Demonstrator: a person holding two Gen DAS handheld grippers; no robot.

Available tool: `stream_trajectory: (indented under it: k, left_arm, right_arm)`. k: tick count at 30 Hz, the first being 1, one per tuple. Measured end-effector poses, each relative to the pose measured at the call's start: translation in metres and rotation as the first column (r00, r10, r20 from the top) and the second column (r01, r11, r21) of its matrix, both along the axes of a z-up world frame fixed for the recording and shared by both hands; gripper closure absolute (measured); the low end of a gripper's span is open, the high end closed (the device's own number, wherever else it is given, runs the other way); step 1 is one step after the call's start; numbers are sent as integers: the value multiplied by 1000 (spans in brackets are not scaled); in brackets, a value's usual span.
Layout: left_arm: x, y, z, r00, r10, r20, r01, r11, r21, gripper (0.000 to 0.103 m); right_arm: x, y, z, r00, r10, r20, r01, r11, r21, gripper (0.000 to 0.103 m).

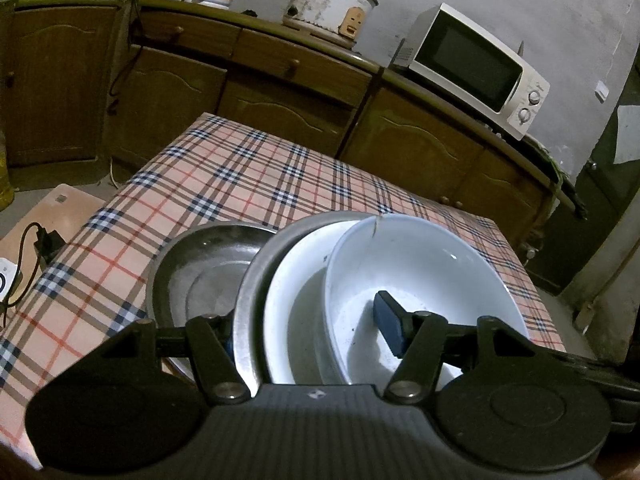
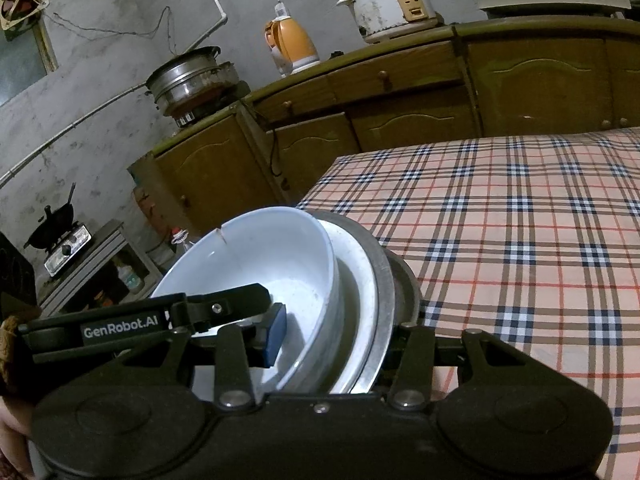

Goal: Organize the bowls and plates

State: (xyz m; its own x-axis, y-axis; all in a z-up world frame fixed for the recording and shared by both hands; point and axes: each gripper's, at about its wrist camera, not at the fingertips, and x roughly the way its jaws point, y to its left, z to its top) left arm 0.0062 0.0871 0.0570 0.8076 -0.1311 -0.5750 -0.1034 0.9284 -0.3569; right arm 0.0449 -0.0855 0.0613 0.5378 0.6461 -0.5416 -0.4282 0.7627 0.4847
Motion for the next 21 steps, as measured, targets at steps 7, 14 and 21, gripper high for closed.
stream_trajectory:
  k: [7,14,21]
  left_arm:
    - [4,9,-1,1000,-5,0,5,1000,0,40]
    - [8,18,-2,1000,-10,5,10,1000,-4,40]
    - [11,26,-4,1000,-25,3,25,1000,-3,40]
  right_arm:
    - [3,11,0,1000,-2,-1,2,1000,-4,48]
    - [5,20,1,1000,-5,1,5,1000,-10,48]
    - [7,29,-1,1000,-14,-4,14,1000,-18,48]
